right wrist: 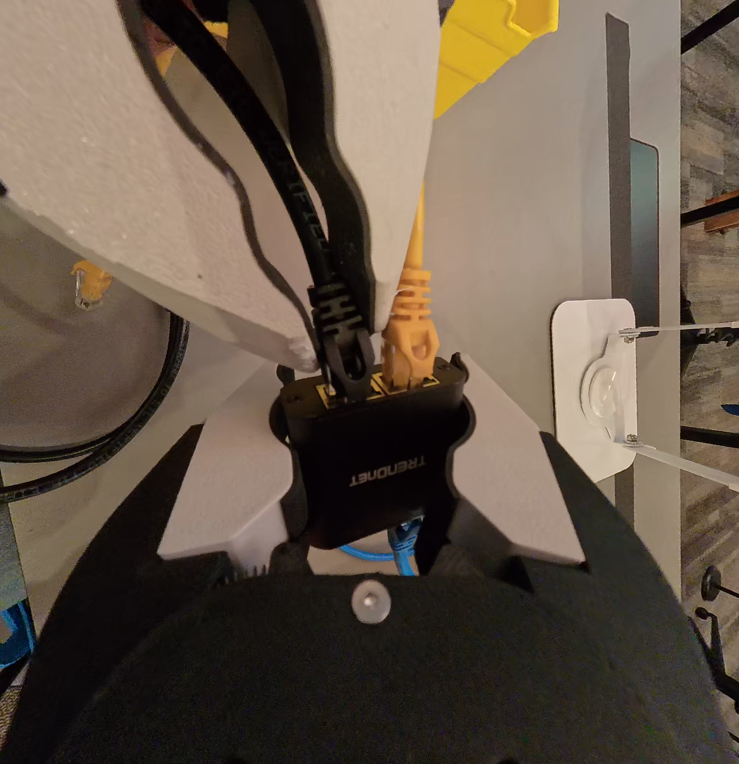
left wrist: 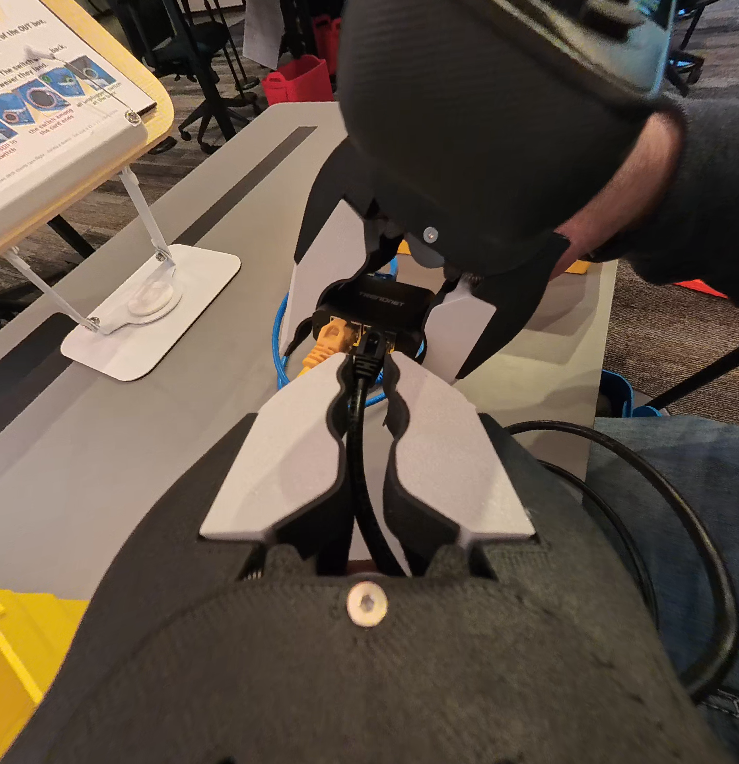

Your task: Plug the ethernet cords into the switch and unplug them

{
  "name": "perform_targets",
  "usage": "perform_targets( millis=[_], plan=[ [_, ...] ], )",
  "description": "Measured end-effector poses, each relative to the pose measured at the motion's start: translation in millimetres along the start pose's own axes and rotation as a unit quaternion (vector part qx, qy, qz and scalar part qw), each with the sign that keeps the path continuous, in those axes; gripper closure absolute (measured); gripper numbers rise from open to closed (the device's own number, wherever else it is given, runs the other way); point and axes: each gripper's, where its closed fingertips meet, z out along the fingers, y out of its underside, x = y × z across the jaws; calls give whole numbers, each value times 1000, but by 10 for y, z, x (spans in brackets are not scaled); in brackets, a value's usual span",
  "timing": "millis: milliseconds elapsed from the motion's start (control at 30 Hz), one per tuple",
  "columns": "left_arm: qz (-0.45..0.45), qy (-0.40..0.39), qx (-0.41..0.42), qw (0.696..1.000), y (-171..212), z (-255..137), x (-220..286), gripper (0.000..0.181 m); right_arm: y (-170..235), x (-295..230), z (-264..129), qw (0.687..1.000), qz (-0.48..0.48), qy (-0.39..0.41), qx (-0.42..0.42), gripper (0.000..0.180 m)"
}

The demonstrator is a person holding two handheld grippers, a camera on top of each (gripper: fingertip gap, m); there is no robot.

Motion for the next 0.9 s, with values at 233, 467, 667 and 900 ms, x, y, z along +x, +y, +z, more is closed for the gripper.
perform_targets(
  millis=[233,467,667,900],
  plan=[
    [-4,14,-19,1000,47,23,-18,167,33,13,37,1000,0,1,-2,104],
    [16,3,-12,1000,-80,-57,-62,165,-66,81,-56,1000,23,8,18,104],
    [-5,-29,48,998,-387,-354,-290,158,110,180,-106,999,50,15,-1,104],
    [-6,-103,116,988,-686,-803,-606,158,192,512,-359,992,114,60,-7,104]
  ],
)
